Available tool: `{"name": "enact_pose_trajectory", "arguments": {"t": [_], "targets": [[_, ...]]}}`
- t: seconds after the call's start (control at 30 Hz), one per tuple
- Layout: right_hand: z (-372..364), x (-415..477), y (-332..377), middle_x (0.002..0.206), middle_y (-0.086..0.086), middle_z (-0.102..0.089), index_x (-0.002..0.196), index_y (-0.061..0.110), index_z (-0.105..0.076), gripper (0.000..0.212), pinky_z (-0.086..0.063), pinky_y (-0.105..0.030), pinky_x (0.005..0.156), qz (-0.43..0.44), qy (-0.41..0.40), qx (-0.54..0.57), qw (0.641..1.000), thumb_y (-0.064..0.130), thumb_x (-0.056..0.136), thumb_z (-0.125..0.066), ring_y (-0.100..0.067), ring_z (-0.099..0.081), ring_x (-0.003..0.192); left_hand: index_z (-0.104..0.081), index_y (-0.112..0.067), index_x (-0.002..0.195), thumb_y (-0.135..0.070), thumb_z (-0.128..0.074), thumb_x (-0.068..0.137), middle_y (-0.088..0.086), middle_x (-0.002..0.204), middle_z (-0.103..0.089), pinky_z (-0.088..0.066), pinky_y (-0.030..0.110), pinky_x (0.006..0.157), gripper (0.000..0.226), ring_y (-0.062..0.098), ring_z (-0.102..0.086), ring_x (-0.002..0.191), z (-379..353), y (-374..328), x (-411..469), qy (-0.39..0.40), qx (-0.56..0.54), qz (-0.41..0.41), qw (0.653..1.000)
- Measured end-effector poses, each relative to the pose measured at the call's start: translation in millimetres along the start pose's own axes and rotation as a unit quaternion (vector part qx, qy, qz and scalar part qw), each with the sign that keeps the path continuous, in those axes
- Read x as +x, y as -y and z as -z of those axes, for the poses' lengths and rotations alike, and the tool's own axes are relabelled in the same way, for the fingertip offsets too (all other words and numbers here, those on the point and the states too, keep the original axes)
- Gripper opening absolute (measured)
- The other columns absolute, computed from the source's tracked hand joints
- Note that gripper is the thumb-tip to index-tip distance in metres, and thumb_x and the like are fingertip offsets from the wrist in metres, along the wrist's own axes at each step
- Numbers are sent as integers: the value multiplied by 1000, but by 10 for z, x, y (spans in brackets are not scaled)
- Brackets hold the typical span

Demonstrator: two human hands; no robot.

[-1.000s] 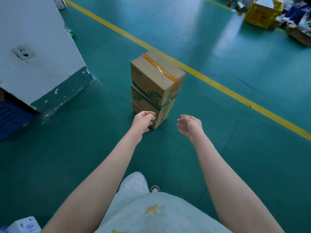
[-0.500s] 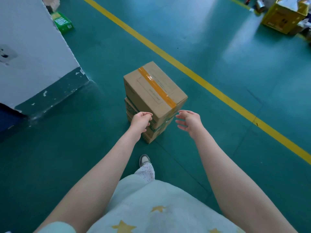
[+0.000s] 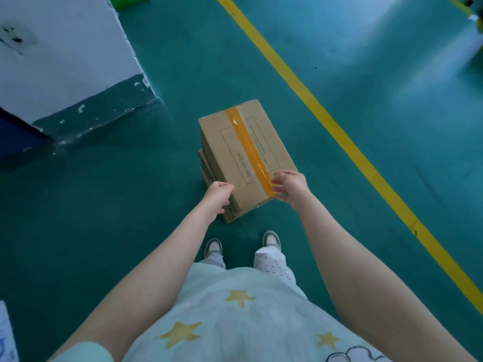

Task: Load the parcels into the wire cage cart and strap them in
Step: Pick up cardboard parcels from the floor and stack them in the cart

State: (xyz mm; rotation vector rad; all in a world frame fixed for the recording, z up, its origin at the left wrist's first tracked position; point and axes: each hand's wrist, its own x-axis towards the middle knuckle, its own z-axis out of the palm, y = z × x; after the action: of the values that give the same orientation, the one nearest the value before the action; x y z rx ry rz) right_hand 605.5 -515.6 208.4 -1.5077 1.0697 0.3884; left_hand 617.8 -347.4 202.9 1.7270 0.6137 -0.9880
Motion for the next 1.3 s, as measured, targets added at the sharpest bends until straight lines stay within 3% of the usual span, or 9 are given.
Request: {"name": "enact_pose_trajectory", "arguments": {"t": [0.17,0.3,0.47,0.63,0.77,0.87,0.97,1.1,1.3], "targets": [[98,380,151,102,-1,-56,116,12,-57,24,-48,-34,84,35,-6,-122,992,13,92,-54,-19,-53,94,-30,-15,138,-15,-47,94,5,124,-44,-40,36,90,48,24,-48,114,-207,-52,172,-68,-77,34,994],[371,746,128,141,-13,-38,141,13,-34,57,-38,-38,96,30,-44,-264,963,22,90,-57,-32,-41,126,-2,-19,152,-18,-48,93,10,152,-27,-35,42,105,75,29,-35,133,-447,-13,284,-96,-108,102,984],[422,1052,-5,157,-13,-11,152,7,-4,77,-25,-41,110,51,54,-378,923,31,95,-51,-35,-23,140,-7,-19,152,-21,-44,96,5,156,-19,-24,45,111,67,27,-24,140,-726,55,378,-63,-148,110,981],[422,1109,21,147,-13,-26,146,2,-21,69,-35,-40,104,91,92,-367,921,32,93,-56,-33,-39,129,-6,-29,150,-18,-53,90,6,154,-23,-25,52,111,77,31,-26,138,-821,144,359,-88,-220,120,964],[375,1086,257,138,-9,-36,138,6,-29,59,-41,-33,101,152,102,-285,941,23,91,-60,-24,-47,119,-18,-26,141,-22,-56,88,5,143,-34,-27,57,108,65,29,-35,129,-842,117,271,-146,-280,98,944],[259,977,465,131,-7,-46,133,7,-33,50,-45,-30,91,189,142,-282,930,17,92,-59,-21,-50,110,-23,-27,128,-21,-54,91,0,127,-42,-37,57,99,48,24,-44,115,-906,101,135,-211,-372,49,903],[143,829,562,131,-6,-49,133,8,-36,50,-47,-35,96,219,164,-297,915,18,91,-61,-22,-51,114,-25,-29,117,-17,-53,92,-3,117,-46,-50,53,87,40,14,-50,98,-848,91,-51,-273,-425,3,863],[-127,477,575,131,-5,-50,133,10,-37,52,-47,-37,98,244,205,-288,903,23,90,-63,-22,-52,116,-26,-29,116,-17,-53,92,-12,101,-46,-49,51,90,39,8,-49,90,-592,172,-371,-341,-442,-25,829],[-680,-110,642,131,-5,-46,133,11,-36,54,-45,-32,99,311,280,-281,864,21,88,-65,-21,-51,116,-30,-31,117,-20,-55,91,-16,102,-49,-47,53,93,37,4,-50,93,-350,383,-896,-414,-494,-63,762]]}}
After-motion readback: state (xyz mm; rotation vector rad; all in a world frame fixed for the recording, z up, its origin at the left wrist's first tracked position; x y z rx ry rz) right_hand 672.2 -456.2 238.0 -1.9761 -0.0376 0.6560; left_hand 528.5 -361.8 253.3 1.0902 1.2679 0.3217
